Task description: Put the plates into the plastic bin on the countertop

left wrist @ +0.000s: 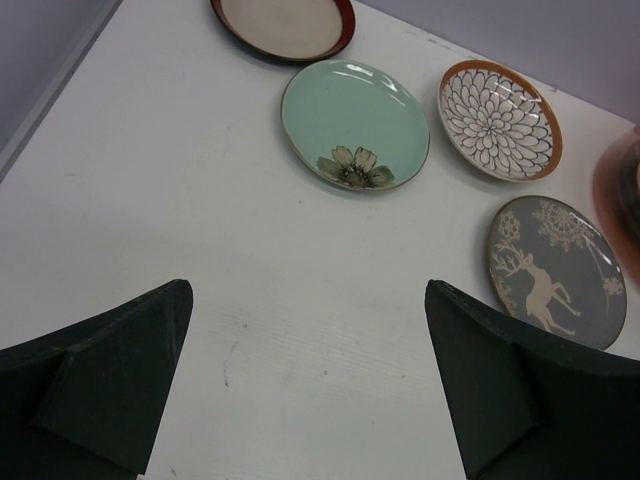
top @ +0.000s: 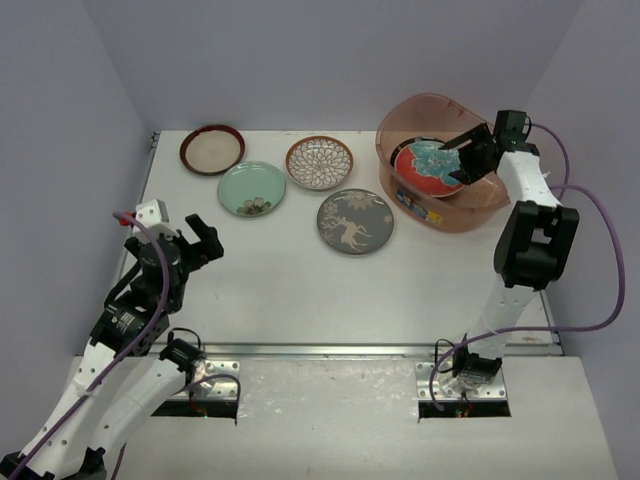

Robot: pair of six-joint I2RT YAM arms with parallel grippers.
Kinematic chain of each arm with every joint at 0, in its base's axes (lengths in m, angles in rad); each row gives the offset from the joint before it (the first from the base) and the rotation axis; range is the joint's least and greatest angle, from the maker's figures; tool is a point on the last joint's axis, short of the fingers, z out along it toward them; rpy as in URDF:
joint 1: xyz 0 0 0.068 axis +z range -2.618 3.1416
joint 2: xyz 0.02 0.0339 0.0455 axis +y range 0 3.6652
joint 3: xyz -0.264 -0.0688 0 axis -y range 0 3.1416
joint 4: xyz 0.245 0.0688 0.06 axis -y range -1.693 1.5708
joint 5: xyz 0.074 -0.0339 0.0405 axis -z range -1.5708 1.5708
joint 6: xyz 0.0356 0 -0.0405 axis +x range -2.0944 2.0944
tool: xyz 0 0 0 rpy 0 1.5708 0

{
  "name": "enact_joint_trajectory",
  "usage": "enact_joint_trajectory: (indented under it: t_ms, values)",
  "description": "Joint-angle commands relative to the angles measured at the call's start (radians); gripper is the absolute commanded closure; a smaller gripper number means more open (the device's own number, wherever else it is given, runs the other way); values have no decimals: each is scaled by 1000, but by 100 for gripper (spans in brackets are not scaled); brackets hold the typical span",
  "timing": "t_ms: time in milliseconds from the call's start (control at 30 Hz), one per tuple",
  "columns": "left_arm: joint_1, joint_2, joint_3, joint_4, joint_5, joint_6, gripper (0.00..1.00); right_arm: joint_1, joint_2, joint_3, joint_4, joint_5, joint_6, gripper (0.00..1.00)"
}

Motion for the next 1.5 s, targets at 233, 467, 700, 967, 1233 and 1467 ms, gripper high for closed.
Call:
enact_joint_trajectory:
  t_ms: [233,467,700,967,1233,1467]
  values:
    - [-10,180,70,-12,-37,-30,0,303,-258,324,-157,76,-494,2]
    - [-12,260,115,26,10,-65,0,394,-633,-323,148,-190,-405,1]
    - [-11,409,238,-41,43,-76,0,380,-948,-910,541,-101,-104,1]
    - [-12,380,71,15,119,-27,0,390,-869,-1251,801,11,-99,1]
    - [-12,309,50,52,156,-18,0,392,-426,-1259,1081,17,56,5]
    - [-13,303,48,68,212,-3,0,413,-136,-1228,1242,80,214,22]
